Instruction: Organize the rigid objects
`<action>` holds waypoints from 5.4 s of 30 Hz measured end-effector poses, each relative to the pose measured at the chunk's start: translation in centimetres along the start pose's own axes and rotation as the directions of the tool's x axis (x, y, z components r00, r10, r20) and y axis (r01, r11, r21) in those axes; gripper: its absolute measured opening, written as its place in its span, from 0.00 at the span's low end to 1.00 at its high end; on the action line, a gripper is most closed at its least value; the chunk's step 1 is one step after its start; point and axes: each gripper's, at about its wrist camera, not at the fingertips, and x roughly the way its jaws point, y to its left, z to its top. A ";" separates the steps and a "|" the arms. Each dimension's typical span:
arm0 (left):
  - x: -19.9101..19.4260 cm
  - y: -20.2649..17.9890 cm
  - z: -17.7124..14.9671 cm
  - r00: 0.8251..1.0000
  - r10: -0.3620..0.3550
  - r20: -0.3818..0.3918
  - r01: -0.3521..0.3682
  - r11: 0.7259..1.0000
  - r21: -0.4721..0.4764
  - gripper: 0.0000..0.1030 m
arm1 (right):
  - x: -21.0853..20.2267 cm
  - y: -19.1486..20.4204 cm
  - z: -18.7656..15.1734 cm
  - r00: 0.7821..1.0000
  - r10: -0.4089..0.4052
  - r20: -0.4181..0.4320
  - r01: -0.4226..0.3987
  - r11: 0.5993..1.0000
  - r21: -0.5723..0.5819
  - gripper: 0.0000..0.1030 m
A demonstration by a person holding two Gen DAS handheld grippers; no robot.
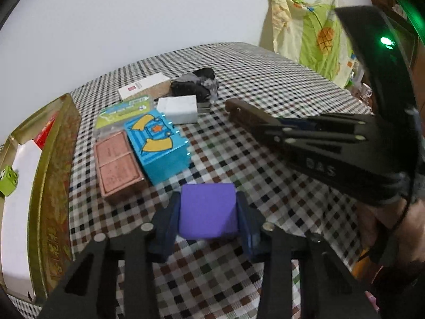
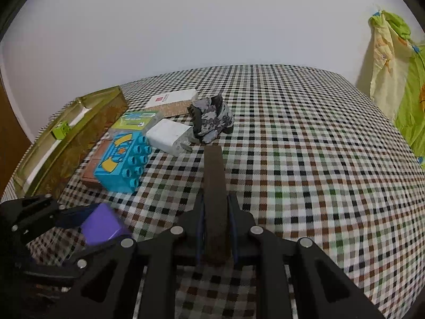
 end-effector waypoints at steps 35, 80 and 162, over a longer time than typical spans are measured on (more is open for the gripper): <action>-6.2 4.3 -2.1 0.900 0.140 0.414 -0.087 0.986 -0.146 0.38 | -6.1 0.9 -2.0 0.917 0.035 0.396 -0.024 0.999 -0.031 0.17; -9.7 5.3 -4.8 0.797 0.227 0.559 -0.167 0.973 -0.158 0.38 | -7.3 4.3 -3.4 0.848 0.030 0.530 -0.038 0.999 0.004 0.17; -13.0 13.0 -8.4 0.761 0.334 0.556 -0.156 0.926 -0.343 0.38 | -6.3 14.3 -3.0 0.861 0.208 0.464 -0.115 0.969 -0.220 0.17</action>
